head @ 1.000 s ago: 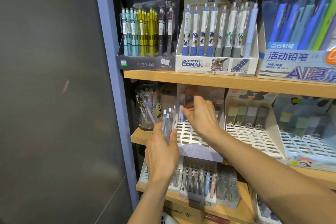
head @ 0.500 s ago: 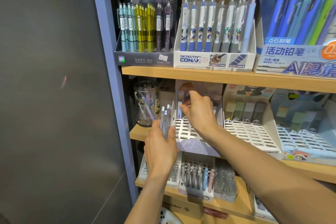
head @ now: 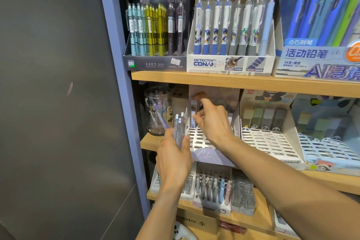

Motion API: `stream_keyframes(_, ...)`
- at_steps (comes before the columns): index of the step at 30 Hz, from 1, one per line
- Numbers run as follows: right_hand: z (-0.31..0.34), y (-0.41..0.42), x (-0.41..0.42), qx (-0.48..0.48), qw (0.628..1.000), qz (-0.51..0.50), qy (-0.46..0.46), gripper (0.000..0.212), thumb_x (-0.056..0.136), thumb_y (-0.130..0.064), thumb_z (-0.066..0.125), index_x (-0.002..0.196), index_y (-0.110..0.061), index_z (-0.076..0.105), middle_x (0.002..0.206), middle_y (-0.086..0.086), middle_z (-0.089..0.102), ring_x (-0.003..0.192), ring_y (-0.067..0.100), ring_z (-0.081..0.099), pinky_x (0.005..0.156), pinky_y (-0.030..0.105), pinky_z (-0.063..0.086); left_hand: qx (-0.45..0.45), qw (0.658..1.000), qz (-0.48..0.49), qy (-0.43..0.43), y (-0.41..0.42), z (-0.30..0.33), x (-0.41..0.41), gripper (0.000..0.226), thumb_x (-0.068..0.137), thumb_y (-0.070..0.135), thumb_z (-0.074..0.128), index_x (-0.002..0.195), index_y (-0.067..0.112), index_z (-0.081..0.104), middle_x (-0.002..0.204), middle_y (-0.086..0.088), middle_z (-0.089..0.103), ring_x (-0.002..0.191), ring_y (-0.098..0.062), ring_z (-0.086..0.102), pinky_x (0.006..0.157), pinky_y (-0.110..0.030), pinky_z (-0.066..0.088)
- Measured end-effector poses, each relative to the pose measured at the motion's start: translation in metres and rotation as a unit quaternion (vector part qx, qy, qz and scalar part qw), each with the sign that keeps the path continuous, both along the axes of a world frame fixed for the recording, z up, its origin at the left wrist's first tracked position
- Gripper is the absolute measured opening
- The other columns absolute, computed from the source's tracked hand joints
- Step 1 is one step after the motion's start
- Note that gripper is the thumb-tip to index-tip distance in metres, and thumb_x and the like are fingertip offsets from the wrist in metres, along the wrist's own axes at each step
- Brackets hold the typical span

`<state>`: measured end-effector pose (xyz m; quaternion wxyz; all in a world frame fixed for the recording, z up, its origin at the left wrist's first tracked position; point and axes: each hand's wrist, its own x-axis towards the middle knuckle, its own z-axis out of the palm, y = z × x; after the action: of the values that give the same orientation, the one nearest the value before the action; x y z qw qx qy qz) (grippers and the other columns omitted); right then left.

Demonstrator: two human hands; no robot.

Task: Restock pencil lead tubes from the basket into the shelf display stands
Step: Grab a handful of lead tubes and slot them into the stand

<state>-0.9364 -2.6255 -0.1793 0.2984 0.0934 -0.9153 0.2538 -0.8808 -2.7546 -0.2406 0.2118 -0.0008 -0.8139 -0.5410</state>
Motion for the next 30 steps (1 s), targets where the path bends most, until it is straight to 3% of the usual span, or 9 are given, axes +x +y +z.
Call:
stream_keyframes(4, 0.005, 0.004, 0.012, 0.011, 0.999, -0.022, 0.036, 0.024, 0.094, -0.017, 0.069, 0.114, -0.013, 0.056, 0.091, 0.006, 0.073, 0.083, 0.03, 0.071, 0.072, 0.044, 0.059, 0.051, 0.998, -0.025, 0.028, -0.005, 0.003, 0.002, 0.017, 0.094, 0.06, 0.054, 0.108, 0.05, 0.052, 0.103, 0.005, 0.067, 0.082, -0.023, 0.072, 0.071, -0.04, 0.062)
stream_keyframes(7, 0.005, -0.001, 0.033, -0.149, 0.989, -0.019, 0.01, 0.02, 0.091, -0.023, 0.074, 0.106, -0.02, 0.062, 0.083, -0.005, 0.07, 0.074, 0.012, 0.067, 0.068, 0.031, 0.056, 0.142, 0.985, -0.092, 0.037, -0.007, 0.017, 0.013, 0.017, 0.1, 0.042, 0.064, 0.104, 0.057, 0.055, 0.084, -0.004, 0.068, 0.052, -0.012, 0.061, 0.049, -0.02, 0.045)
stream_keyframes(8, 0.006, -0.004, 0.041, -0.247, 0.968, 0.009, -0.04, 0.019, 0.089, -0.026, 0.077, 0.104, -0.022, 0.066, 0.083, -0.005, 0.071, 0.072, 0.008, 0.067, 0.068, 0.028, 0.056, 0.172, 0.977, -0.123, 0.023, -0.006, 0.019, 0.016, 0.021, 0.099, 0.04, 0.067, 0.109, 0.055, 0.057, 0.072, -0.003, 0.066, 0.046, -0.012, 0.054, 0.046, -0.02, 0.042)
stream_keyframes(10, 0.007, -0.01, 0.055, -0.434, 0.882, 0.091, -0.157, 0.024, 0.086, -0.029, 0.082, 0.105, -0.019, 0.071, 0.087, 0.002, 0.074, 0.066, 0.007, 0.069, 0.065, 0.026, 0.056, 0.215, 0.963, -0.164, 0.007, -0.003, 0.024, 0.018, 0.029, 0.096, 0.036, 0.071, 0.123, 0.034, 0.059, 0.057, 0.002, 0.06, 0.044, -0.016, 0.046, 0.043, -0.023, 0.039)
stream_keyframes(12, 0.008, -0.011, 0.062, -0.518, 0.819, 0.136, -0.207, 0.034, 0.082, -0.025, 0.085, 0.11, -0.012, 0.07, 0.093, 0.01, 0.076, 0.063, 0.007, 0.069, 0.061, 0.022, 0.055, 0.236, 0.953, -0.19, -0.005, -0.001, 0.026, 0.018, 0.027, 0.096, 0.03, 0.073, 0.119, 0.023, 0.061, 0.056, 0.003, 0.059, 0.043, -0.017, 0.044, 0.04, -0.025, 0.037)
stream_keyframes(17, 0.011, -0.007, 0.065, -0.549, 0.795, 0.136, -0.219, 0.037, 0.079, -0.01, 0.086, 0.112, -0.006, 0.071, 0.096, 0.013, 0.078, 0.073, 0.011, 0.075, 0.056, 0.023, 0.056, 0.262, 0.942, -0.209, -0.024, 0.0, 0.029, 0.021, 0.027, 0.092, 0.023, 0.078, 0.115, 0.021, 0.064, 0.062, -0.008, 0.059, 0.041, -0.016, 0.042, 0.037, -0.023, 0.033)
stream_keyframes(20, 0.012, -0.004, 0.064, -0.568, 0.782, 0.132, -0.221, 0.028, 0.081, -0.007, 0.084, 0.106, -0.005, 0.073, 0.091, 0.009, 0.079, 0.071, 0.009, 0.073, 0.057, 0.021, 0.056, 0.26, 0.938, -0.226, -0.03, 0.003, 0.031, 0.023, 0.024, 0.097, 0.027, 0.071, 0.12, 0.026, 0.061, 0.06, 0.001, 0.06, 0.041, -0.014, 0.04, 0.036, -0.021, 0.03)
stream_keyframes(24, 0.012, 0.004, 0.058, -0.561, 0.79, 0.107, -0.223, 0.019, 0.086, -0.006, 0.077, 0.105, -0.004, 0.074, 0.093, 0.017, 0.077, 0.064, 0.015, 0.065, 0.075, 0.03, 0.058, 0.276, 0.924, -0.255, -0.067, 0.006, 0.036, 0.025, 0.025, 0.104, 0.041, 0.057, 0.123, 0.026, 0.062, 0.061, 0.007, 0.063, 0.04, -0.014, 0.043, 0.035, -0.019, 0.028)
stream_keyframes(30, 0.012, 0.016, 0.06, -0.576, 0.785, 0.113, -0.197, 0.037, 0.092, 0.006, 0.065, 0.122, -0.015, 0.064, 0.097, 0.012, 0.079, 0.089, 0.021, 0.077, 0.075, 0.029, 0.063, 0.248, 0.935, -0.242, -0.08, 0.006, 0.033, 0.022, 0.026, 0.099, 0.043, 0.064, 0.121, 0.028, 0.065, 0.072, -0.002, 0.067, 0.047, -0.016, 0.046, 0.039, -0.022, 0.039)
